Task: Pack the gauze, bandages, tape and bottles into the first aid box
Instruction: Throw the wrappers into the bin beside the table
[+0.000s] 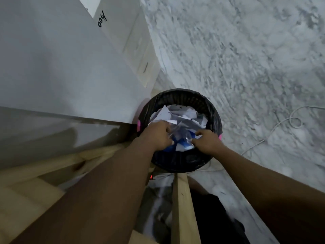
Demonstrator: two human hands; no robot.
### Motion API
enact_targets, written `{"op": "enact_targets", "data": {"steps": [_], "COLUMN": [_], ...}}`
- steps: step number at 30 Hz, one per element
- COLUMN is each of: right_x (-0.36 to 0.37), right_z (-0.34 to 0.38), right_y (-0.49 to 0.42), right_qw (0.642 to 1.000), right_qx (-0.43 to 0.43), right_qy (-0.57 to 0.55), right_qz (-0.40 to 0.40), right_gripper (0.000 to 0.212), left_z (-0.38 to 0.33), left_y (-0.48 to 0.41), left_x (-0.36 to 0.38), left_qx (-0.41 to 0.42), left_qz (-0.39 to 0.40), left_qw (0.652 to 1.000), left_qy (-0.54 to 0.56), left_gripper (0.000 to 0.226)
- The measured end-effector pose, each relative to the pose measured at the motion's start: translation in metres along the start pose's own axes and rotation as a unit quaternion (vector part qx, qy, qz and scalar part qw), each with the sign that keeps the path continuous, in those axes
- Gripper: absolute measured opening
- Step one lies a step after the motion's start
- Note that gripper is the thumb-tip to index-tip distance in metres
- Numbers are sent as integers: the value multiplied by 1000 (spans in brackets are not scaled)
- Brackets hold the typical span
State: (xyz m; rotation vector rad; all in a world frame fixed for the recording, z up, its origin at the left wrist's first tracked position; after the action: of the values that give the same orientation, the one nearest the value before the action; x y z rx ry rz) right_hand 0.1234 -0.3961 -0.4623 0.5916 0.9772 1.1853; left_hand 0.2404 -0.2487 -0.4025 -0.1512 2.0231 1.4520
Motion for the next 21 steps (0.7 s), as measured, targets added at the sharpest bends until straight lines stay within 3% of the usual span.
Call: {"op": "enact_targets", "data": {"steps": [3, 10, 21], "right_x": [-7, -25, -22], "right_z": [10, 74, 276], "right_y": [7, 57, 295], "right_qw": [1000, 998, 963], "right_qx": [-7, -62, -267], "right_qy": [6, 31, 44], "right_qz": [0, 4, 14], "right_gripper": [42, 31, 26], "left_z": [-1, -3, 2], "left_y": [7, 67, 333], "left_x": [1, -39, -178], "left_qx": [-1, -5, -37], "left_qz": [33, 6, -216], "left_qw": [999, 1000, 974], "left_qy": [-3, -13, 62], "left_gripper": [37, 62, 54]}}
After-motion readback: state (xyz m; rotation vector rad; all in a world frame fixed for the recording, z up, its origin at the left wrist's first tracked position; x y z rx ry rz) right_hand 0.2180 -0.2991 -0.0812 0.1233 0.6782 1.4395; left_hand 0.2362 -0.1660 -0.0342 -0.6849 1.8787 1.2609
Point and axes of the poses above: each hand's wrist, its own y-axis away from the middle knuckle, its own x-axis out of the palm, z = x × y, the point moved 7 cm from there along -y, towards the middle knuckle, and after that the axes turned 15 degrees about -y, right-handed, at the moved point
